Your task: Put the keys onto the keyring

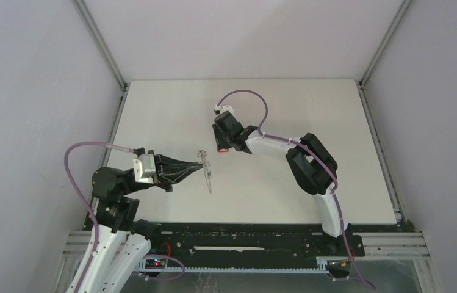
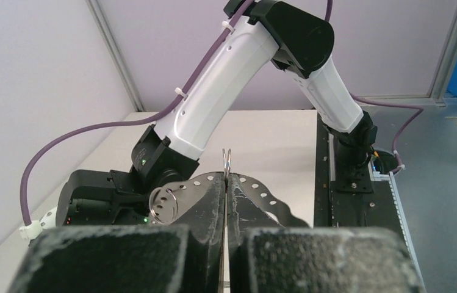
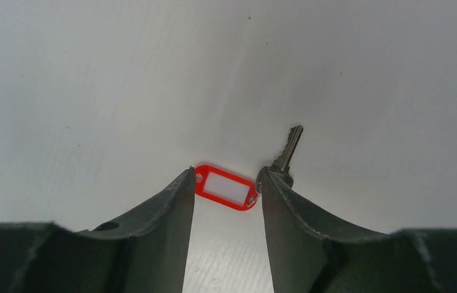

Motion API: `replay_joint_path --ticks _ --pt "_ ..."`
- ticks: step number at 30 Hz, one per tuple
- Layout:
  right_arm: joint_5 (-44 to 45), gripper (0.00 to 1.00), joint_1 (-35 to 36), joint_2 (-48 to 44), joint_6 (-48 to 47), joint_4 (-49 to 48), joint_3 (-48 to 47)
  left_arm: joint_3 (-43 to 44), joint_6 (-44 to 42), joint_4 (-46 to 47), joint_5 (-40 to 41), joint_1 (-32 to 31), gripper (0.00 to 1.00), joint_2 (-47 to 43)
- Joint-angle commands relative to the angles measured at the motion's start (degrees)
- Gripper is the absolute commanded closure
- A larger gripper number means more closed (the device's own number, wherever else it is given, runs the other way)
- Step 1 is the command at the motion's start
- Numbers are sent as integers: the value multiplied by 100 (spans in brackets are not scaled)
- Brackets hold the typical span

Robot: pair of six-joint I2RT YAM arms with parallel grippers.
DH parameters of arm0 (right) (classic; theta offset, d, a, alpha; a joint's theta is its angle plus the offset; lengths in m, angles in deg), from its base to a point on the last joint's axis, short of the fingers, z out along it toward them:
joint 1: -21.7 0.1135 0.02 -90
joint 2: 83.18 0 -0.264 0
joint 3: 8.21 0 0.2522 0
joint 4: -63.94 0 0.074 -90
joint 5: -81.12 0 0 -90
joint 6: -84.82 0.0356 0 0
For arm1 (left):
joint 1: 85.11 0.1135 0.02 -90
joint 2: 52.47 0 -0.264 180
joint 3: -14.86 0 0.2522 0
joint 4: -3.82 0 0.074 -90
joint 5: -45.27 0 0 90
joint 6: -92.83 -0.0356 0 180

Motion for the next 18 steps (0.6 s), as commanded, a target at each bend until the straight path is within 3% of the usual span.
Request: replay_joint_path --ticks 1,6,18 --pt "858 49 80 -105 495 271 -131 -76 187 262 106 48 100 -60" --pt "1023 46 198 -1 740 404 -103 -66 250 334 132 47 100 -78" --pt "873 59 185 210 962 372 -128 25 339 356 163 47 100 -162"
